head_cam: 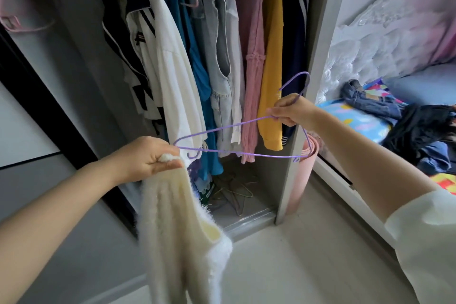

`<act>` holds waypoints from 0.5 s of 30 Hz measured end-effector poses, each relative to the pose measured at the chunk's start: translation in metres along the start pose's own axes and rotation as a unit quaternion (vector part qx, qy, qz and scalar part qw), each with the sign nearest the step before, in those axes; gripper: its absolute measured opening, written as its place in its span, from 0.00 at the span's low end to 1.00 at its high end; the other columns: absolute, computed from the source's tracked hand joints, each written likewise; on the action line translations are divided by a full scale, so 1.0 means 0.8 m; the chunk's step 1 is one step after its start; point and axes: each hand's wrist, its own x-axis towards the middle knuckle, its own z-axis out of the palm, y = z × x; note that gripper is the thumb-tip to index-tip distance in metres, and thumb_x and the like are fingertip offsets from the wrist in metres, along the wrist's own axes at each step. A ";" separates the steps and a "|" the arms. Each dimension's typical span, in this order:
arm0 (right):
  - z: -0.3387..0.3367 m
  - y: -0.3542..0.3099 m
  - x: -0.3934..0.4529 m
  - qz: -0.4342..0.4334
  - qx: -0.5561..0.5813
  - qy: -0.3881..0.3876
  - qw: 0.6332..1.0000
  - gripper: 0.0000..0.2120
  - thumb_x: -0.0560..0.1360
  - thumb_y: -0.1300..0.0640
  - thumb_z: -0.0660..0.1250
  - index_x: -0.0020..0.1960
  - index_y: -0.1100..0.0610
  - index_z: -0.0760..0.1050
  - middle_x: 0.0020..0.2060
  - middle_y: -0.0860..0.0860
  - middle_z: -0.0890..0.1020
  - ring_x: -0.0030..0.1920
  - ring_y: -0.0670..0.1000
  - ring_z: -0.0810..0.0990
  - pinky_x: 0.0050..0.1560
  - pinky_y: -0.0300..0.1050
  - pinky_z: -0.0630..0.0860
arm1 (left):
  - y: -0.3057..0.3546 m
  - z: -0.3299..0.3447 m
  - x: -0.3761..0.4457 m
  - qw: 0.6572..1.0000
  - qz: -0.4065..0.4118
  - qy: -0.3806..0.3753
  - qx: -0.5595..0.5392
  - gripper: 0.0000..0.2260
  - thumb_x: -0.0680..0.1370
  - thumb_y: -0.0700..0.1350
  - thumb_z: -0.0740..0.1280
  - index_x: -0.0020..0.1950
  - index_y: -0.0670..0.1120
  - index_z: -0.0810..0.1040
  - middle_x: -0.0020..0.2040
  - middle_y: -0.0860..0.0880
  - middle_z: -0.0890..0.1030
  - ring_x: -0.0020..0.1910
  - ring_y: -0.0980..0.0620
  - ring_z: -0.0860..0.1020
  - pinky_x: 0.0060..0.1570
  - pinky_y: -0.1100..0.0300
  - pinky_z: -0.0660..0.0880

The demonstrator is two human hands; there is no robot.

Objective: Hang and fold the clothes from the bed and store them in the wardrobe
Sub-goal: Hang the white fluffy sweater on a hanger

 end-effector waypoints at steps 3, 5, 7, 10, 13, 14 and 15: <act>0.011 -0.015 0.000 -0.012 -0.036 -0.048 0.998 0.16 0.75 0.61 0.64 0.31 0.67 0.71 0.16 0.45 0.63 0.18 0.42 0.58 0.22 0.31 0.58 | -0.002 -0.007 -0.001 1.000 -0.012 -0.012 0.012 0.25 0.71 0.74 0.47 0.36 0.53 0.63 0.30 0.59 0.68 0.30 0.61 0.66 0.31 0.67 0.62; 0.023 -0.025 -0.001 -0.018 -0.053 -0.072 0.996 0.14 0.76 0.62 0.64 0.33 0.66 0.72 0.17 0.48 0.63 0.18 0.42 0.58 0.22 0.29 0.60 | -0.005 -0.009 0.000 0.999 -0.019 -0.021 0.025 0.27 0.70 0.75 0.46 0.36 0.51 0.62 0.31 0.58 0.68 0.30 0.59 0.66 0.32 0.64 0.62; 0.031 -0.025 -0.002 -0.016 -0.044 -0.072 0.996 0.13 0.76 0.62 0.63 0.34 0.65 0.72 0.18 0.49 0.63 0.18 0.42 0.58 0.22 0.27 0.60 | -0.005 -0.010 0.002 0.999 -0.020 -0.022 0.035 0.28 0.70 0.75 0.45 0.36 0.51 0.63 0.31 0.58 0.68 0.31 0.59 0.66 0.32 0.63 0.62; 0.039 -0.019 0.002 -0.012 -0.034 -0.048 0.998 0.15 0.75 0.61 0.64 0.30 0.63 0.71 0.16 0.45 0.63 0.18 0.41 0.58 0.21 0.29 0.57 | -0.006 -0.012 0.001 0.999 -0.007 -0.014 0.044 0.26 0.71 0.74 0.45 0.38 0.53 0.64 0.27 0.54 0.65 0.32 0.62 0.67 0.33 0.65 0.62; 0.032 -0.015 0.005 -0.024 -0.047 -0.017 0.998 0.15 0.75 0.60 0.65 0.31 0.63 0.71 0.15 0.45 0.63 0.18 0.42 0.59 0.22 0.31 0.57 | -0.004 -0.011 0.000 0.998 0.030 -0.004 0.056 0.25 0.74 0.70 0.47 0.39 0.49 0.66 0.26 0.55 0.63 0.33 0.58 0.68 0.33 0.63 0.65; 0.027 -0.014 0.005 -0.026 -0.044 -0.012 0.999 0.15 0.75 0.60 0.65 0.31 0.63 0.71 0.16 0.45 0.63 0.18 0.42 0.59 0.22 0.32 0.58 | -0.005 -0.012 -0.001 0.997 0.048 0.002 0.063 0.24 0.76 0.68 0.48 0.39 0.49 0.66 0.27 0.54 0.66 0.33 0.55 0.67 0.33 0.62 0.66; 0.020 -0.014 0.003 -0.027 -0.036 -0.014 0.999 0.15 0.75 0.61 0.64 0.31 0.63 0.70 0.16 0.45 0.63 0.18 0.41 0.59 0.22 0.32 0.58 | -0.006 -0.011 -0.002 0.995 0.069 0.013 0.076 0.21 0.77 0.66 0.49 0.39 0.50 0.66 0.27 0.52 0.68 0.33 0.54 0.67 0.32 0.62 0.66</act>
